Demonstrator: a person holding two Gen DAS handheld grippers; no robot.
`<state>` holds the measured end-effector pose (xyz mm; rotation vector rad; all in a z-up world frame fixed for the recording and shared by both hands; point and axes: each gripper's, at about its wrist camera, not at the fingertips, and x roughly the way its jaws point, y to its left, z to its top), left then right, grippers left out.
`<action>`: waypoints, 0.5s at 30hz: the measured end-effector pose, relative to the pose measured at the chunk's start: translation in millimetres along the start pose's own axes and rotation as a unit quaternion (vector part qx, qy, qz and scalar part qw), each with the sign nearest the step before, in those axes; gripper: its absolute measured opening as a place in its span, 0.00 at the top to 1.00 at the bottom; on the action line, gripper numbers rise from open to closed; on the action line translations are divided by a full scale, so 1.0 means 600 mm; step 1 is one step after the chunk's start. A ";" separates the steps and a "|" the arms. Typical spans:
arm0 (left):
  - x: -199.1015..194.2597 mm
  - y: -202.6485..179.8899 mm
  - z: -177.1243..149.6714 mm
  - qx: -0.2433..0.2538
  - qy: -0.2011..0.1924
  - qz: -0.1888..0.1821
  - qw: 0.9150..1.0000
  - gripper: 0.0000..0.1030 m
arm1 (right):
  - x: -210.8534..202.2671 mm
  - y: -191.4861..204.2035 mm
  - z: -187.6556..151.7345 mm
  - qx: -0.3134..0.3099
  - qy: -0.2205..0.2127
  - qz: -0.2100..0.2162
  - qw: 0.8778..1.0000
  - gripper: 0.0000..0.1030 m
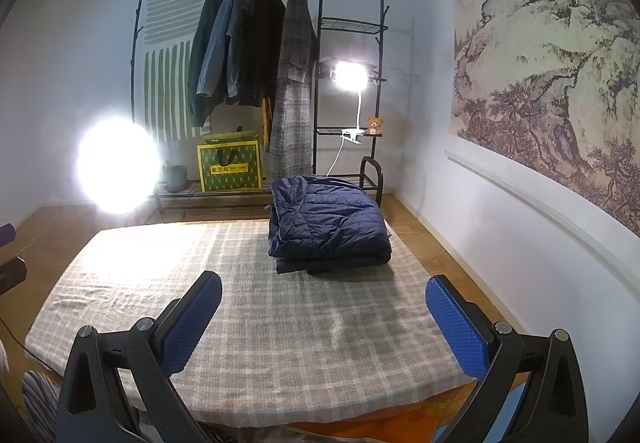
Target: Fold large clothes
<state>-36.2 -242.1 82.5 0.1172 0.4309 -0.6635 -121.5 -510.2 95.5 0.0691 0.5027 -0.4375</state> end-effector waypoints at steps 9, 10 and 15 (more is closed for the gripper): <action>-0.002 0.003 -0.001 0.000 -0.002 0.000 1.000 0.00 | -0.002 0.001 0.000 -0.004 -0.001 -0.001 1.000 0.00; -0.002 0.003 -0.001 0.001 -0.001 -0.001 1.000 0.00 | -0.003 0.002 0.000 -0.005 -0.002 -0.002 1.000 0.00; -0.002 0.002 -0.001 0.000 -0.001 -0.001 1.000 0.00 | -0.003 0.002 0.002 -0.006 -0.002 -0.002 1.000 0.00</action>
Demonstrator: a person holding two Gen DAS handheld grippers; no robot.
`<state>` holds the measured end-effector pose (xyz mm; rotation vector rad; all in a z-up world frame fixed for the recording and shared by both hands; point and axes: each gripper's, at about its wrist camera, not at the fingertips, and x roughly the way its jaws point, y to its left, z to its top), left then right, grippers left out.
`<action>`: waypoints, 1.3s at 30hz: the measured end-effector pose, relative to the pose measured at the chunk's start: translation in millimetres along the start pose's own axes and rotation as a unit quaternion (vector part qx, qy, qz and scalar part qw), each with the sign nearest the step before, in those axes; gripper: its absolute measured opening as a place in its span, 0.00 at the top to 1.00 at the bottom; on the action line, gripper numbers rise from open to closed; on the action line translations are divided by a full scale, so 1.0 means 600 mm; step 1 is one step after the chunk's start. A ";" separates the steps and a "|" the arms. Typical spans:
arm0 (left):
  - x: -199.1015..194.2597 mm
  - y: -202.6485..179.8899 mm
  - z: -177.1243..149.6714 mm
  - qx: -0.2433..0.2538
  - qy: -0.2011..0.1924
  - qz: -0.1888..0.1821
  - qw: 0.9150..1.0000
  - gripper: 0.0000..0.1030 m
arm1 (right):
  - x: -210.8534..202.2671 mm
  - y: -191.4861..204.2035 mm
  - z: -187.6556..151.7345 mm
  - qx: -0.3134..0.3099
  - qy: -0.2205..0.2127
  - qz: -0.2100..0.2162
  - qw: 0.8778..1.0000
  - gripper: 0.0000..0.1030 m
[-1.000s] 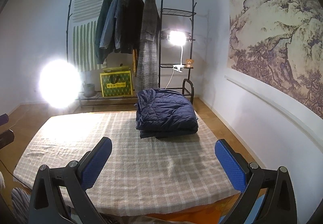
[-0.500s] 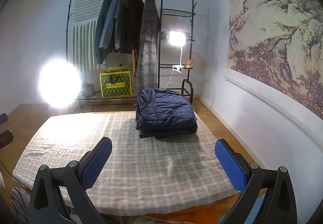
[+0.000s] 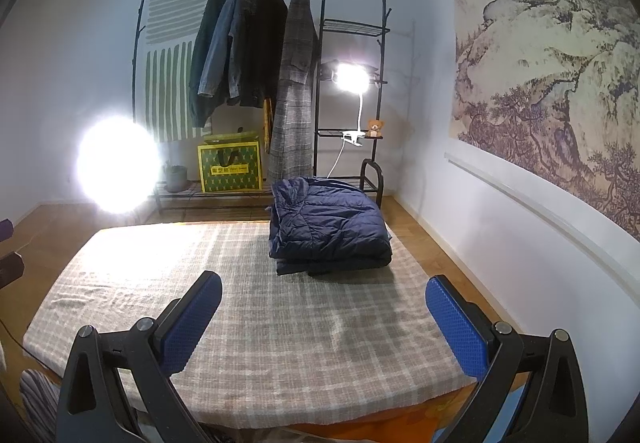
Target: Fold large clothes
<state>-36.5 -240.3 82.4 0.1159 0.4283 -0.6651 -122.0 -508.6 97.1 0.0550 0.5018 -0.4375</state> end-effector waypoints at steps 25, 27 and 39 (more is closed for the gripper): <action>0.001 0.005 0.002 0.001 -0.003 0.000 1.000 0.00 | 0.000 0.005 0.003 -0.007 0.000 0.001 1.000 0.00; 0.001 0.004 0.002 0.001 -0.003 0.001 1.000 0.00 | 0.000 0.005 0.002 -0.007 0.001 0.001 1.000 0.00; 0.003 0.013 0.012 0.002 -0.003 0.002 1.000 0.00 | 0.009 0.015 -0.001 -0.017 0.005 0.006 1.000 0.00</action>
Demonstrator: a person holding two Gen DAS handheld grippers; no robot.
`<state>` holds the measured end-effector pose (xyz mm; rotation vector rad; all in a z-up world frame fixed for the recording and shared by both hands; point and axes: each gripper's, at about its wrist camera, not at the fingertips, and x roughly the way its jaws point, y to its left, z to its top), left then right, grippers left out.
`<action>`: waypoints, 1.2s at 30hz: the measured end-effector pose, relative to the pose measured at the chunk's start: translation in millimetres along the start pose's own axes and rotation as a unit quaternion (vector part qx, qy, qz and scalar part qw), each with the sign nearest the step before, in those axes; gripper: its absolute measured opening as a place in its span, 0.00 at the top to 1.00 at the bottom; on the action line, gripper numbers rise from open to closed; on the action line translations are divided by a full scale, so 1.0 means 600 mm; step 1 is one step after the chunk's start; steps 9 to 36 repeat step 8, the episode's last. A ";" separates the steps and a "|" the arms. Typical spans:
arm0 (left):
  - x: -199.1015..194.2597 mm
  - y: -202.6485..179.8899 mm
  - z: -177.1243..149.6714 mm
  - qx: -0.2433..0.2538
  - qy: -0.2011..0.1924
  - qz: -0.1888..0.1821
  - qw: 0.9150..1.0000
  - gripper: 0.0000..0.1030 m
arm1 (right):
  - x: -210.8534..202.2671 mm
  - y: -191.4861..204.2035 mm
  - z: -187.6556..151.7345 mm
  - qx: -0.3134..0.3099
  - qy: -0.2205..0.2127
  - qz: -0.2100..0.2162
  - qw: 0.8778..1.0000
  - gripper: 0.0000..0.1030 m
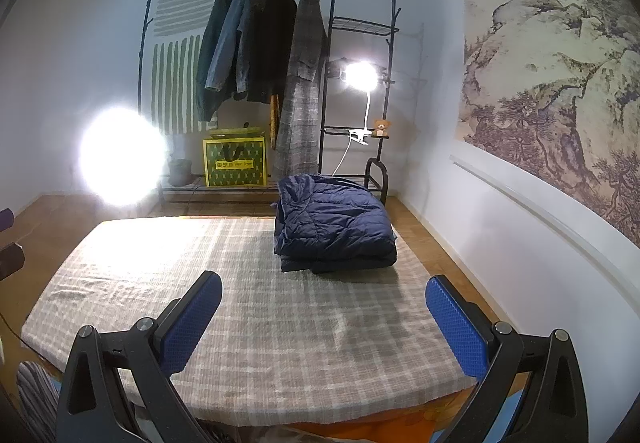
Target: Fold large clothes
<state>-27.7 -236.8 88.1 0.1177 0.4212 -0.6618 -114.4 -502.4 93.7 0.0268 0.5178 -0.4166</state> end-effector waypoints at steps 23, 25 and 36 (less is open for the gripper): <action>0.003 0.018 0.006 -0.004 -0.012 0.001 1.000 0.00 | 0.002 0.005 0.000 -0.006 0.000 -0.001 1.000 0.00; 0.003 0.018 0.006 -0.004 -0.012 0.001 1.000 0.00 | 0.002 0.005 0.000 -0.006 0.000 -0.001 1.000 0.00; 0.003 0.018 0.006 -0.004 -0.012 0.001 1.000 0.00 | 0.002 0.005 0.000 -0.006 0.000 -0.001 1.000 0.00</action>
